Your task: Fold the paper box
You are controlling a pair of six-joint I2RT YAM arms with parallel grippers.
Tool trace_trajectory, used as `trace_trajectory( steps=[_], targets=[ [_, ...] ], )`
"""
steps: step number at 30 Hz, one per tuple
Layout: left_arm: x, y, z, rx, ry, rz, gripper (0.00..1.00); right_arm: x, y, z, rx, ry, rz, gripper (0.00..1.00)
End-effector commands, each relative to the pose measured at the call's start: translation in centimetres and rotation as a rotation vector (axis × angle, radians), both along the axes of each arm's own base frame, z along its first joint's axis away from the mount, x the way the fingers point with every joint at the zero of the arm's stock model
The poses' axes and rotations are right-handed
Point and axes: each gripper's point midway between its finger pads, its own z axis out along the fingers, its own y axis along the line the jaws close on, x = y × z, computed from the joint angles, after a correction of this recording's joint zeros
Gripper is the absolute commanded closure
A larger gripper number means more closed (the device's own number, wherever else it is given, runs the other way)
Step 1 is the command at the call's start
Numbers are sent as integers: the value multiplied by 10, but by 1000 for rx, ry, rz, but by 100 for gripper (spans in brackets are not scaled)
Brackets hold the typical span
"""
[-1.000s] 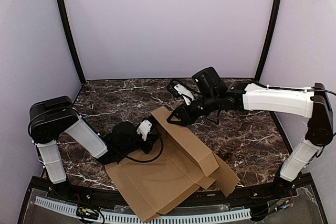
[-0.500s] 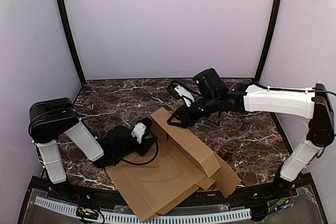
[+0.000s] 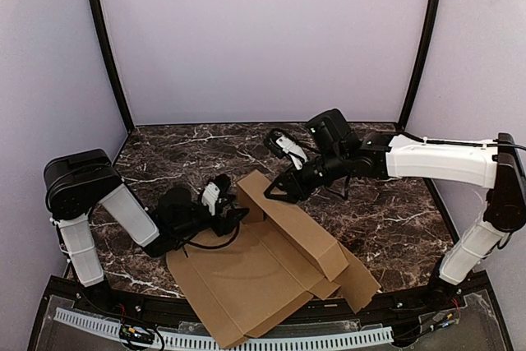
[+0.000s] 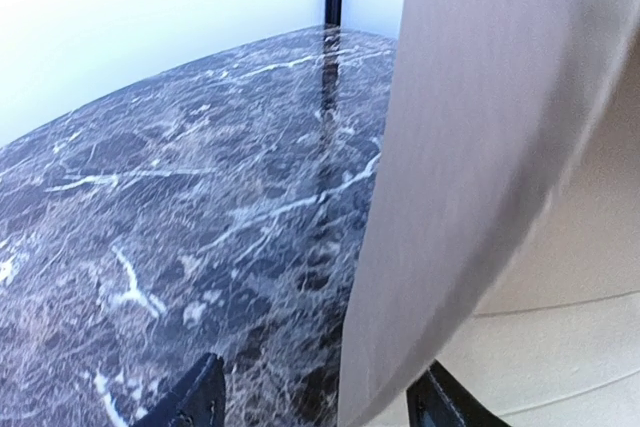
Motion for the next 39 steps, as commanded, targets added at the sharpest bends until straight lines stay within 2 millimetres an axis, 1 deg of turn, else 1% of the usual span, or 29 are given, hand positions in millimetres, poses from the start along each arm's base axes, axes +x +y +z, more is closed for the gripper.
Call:
trace_trajectory(
  steps=[1,2,4,8,10,12,13,14,15,16,18,19,20,22,24,27,31,35,39],
  targets=[
    [1,-19,36,-120,-45,-89,39,-31,-24,-50,-168,123,46,60],
    [2,-20,35,-124,-41,-95,39,-31,-24,-50,-167,124,45,60],
    [3,-29,41,-144,-46,-124,41,-31,-24,-50,-166,126,46,60],
    [7,-37,42,-159,-45,-140,44,-32,-24,-50,-166,126,46,60],
    [10,-39,41,-158,-43,-138,47,-32,-25,-51,-167,127,46,60],
    [11,-41,39,-158,-39,-139,53,-32,-24,-50,-165,128,48,60],
    [11,-42,37,-157,-32,-142,60,-33,-24,-51,-166,129,49,60],
    [12,-43,37,-159,-31,-146,63,-32,-24,-51,-166,130,48,60],
    [12,-44,35,-158,-23,-145,70,-33,-24,-51,-165,131,48,60],
    [14,-45,36,-164,-25,-145,73,-32,-24,-50,-162,131,48,60],
    [16,-47,37,-172,-22,-140,87,-33,-23,-52,-162,134,47,60],
    [17,-47,37,-173,-22,-138,96,-32,-24,-51,-162,134,42,60],
    [18,-48,39,-177,-25,-136,98,-32,-23,-51,-162,133,42,60],
    [18,-48,41,-183,-30,-136,99,-30,-24,-51,-165,129,30,59],
    [17,-48,43,-183,-33,-143,99,-26,-24,-49,-164,120,14,55],
    [15,-48,44,-182,-31,-152,99,-19,-23,-43,-159,98,-16,51],
    [12,-48,47,-181,-36,-162,99,-3,-19,-28,-142,53,-69,45],
    [9,-47,49,-166,-38,-171,99,7,-13,-10,-101,23,-89,44],
    [9,-46,50,-156,-42,-172,99,17,0,5,-60,6,-93,43]
  ],
)
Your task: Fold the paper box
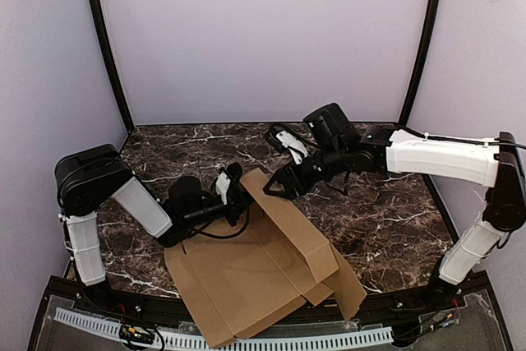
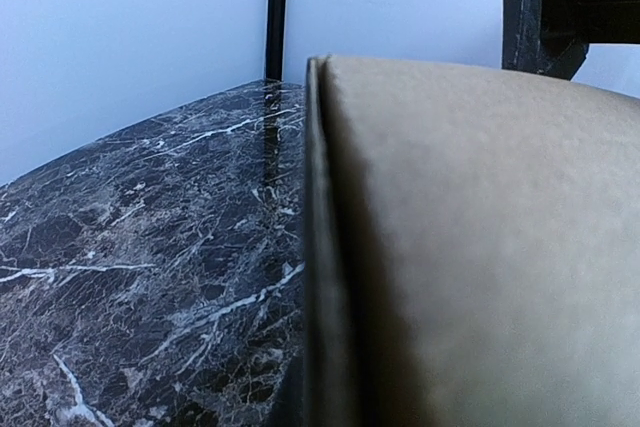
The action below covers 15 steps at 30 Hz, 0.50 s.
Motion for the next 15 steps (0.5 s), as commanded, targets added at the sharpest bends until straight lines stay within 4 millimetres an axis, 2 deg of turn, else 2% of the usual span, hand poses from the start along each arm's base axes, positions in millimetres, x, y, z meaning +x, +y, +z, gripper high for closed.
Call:
trace_trajectory(
  steps=[1,7,15],
  targets=[
    [-1,1,18,-28,-6,-12,99,10,5,-2,-33,9,-31,42],
    [-6,-5,18,-21,-3,-40,99,28,20,12,13,-12,-51,41],
    [-6,-8,17,5,-4,-34,99,44,41,13,28,-17,-45,46]
  ],
)
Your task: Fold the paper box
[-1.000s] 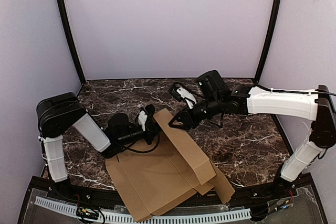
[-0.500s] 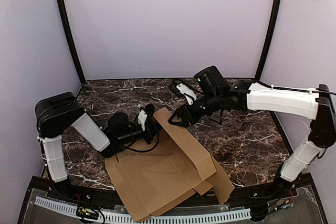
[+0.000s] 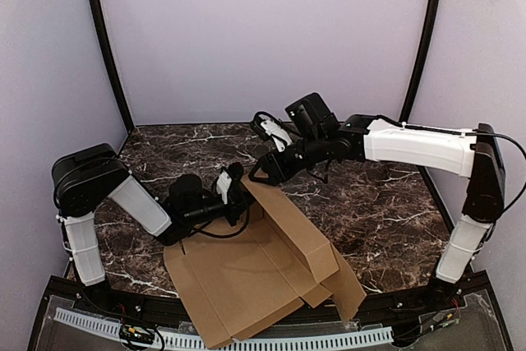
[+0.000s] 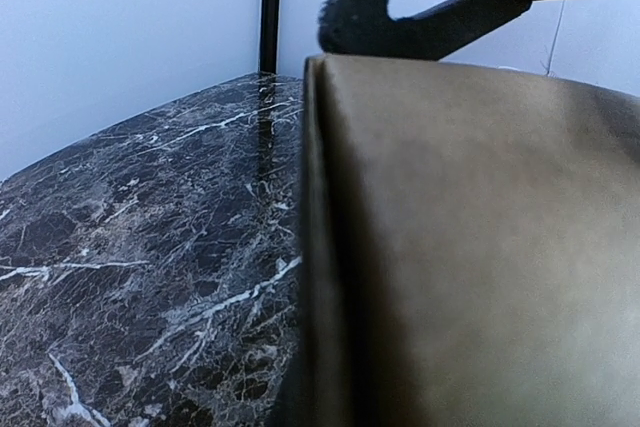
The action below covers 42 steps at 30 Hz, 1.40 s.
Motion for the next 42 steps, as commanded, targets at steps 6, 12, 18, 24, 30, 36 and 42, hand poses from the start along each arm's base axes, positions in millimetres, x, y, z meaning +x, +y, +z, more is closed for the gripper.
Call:
trace_trajectory(
  steps=[6,12,18,24,30,36,42],
  targets=[
    [2,-2,15,-3,-13,29,99,5,2,-48,-69,50,-29,50],
    [5,2,12,6,-8,61,94,-4,-11,-74,-108,77,-57,52],
    [4,2,10,5,3,64,74,-7,-17,-80,-123,82,-63,57],
    [3,0,-5,71,1,71,69,-10,-19,-80,-113,87,-67,58],
    [5,0,-26,146,-10,98,69,-11,-19,-78,-107,86,-64,58],
    [10,6,-39,189,-19,146,69,-12,-21,-76,-104,81,-63,59],
    [6,11,-41,176,-9,149,66,-13,-22,-72,-96,75,-64,59]
  ],
)
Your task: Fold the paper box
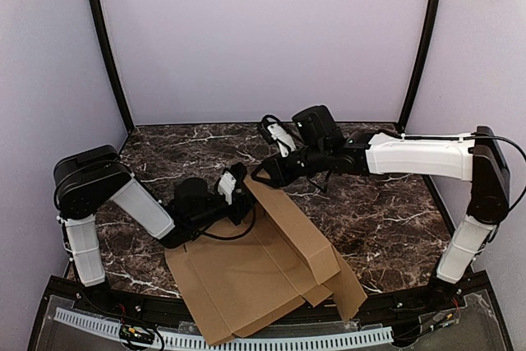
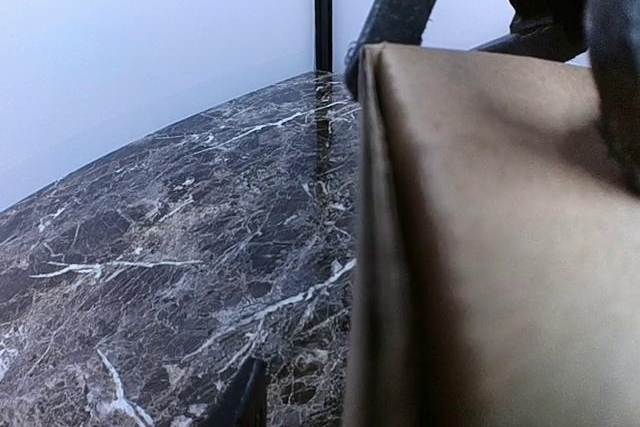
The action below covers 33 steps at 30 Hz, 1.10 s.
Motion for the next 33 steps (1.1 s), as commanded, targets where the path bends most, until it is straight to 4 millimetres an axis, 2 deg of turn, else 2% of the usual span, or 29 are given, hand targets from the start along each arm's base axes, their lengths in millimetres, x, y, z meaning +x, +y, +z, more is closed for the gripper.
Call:
trace_trajectory(
  steps=[1,6,9,14,24,30,32,33],
  targets=[
    [-9,8,-34,88,67,3,66,-22,-22,-56,-167,112,8,59],
    [-20,15,-23,46,55,-17,61,-24,-24,-55,-164,113,8,59],
    [-26,16,-17,24,46,-33,53,-25,-25,-55,-163,115,9,59],
    [-27,15,-16,12,38,-47,45,-27,-27,-55,-161,117,8,59],
    [-15,4,-9,-16,11,-36,46,-29,-29,-54,-158,120,7,59],
    [-10,-3,-12,-19,9,-46,54,-30,-28,-52,-153,121,11,60],
    [-11,-6,-13,-35,27,-54,68,-30,-29,-52,-154,121,11,60],
    [-11,-7,-13,-39,35,-57,82,-30,-29,-52,-153,121,10,60]
  ],
)
